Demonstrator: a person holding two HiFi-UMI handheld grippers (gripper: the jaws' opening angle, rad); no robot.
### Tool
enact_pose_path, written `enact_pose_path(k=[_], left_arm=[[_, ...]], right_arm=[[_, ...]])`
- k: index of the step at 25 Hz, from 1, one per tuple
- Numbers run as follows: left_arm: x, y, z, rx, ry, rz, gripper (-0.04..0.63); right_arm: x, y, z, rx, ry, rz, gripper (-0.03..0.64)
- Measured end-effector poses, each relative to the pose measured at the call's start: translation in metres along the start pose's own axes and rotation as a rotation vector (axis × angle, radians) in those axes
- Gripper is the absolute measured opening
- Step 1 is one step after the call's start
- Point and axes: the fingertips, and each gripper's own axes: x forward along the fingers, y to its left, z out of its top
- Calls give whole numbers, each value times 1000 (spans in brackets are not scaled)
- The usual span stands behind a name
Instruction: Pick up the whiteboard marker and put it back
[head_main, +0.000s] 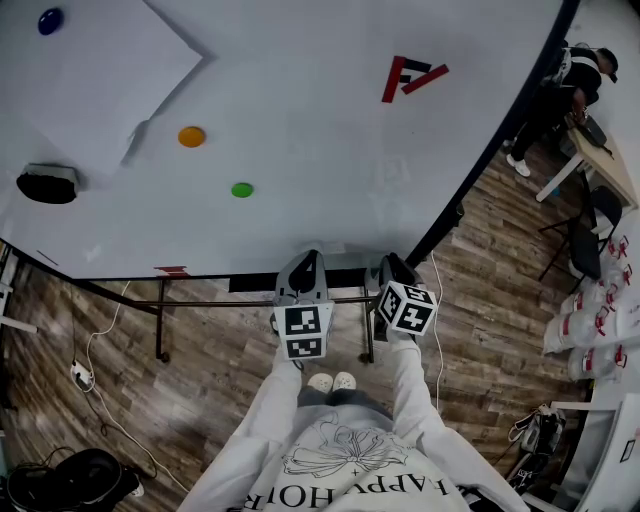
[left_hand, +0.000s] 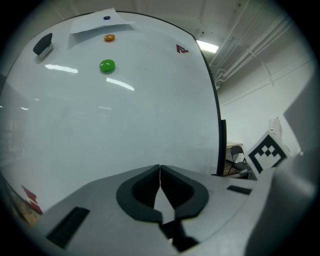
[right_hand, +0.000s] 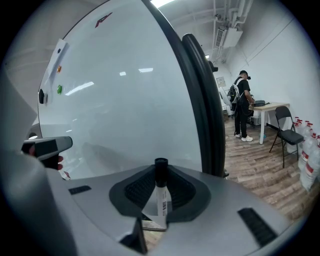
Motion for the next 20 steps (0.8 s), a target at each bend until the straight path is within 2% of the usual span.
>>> enact_pose_path(k=[11,15,20], left_arm=[[0,1,0,1,-2,1,6],[-1,2,1,-1,-5,1,6],[-4,2,3,-2,-9,-1,6]], right_arm=[[2,-5,-6,-16,12,-25,67],[0,-6,-2,-47,-8,-38,79],[-9,-9,6,-36,-42,-64,92]])
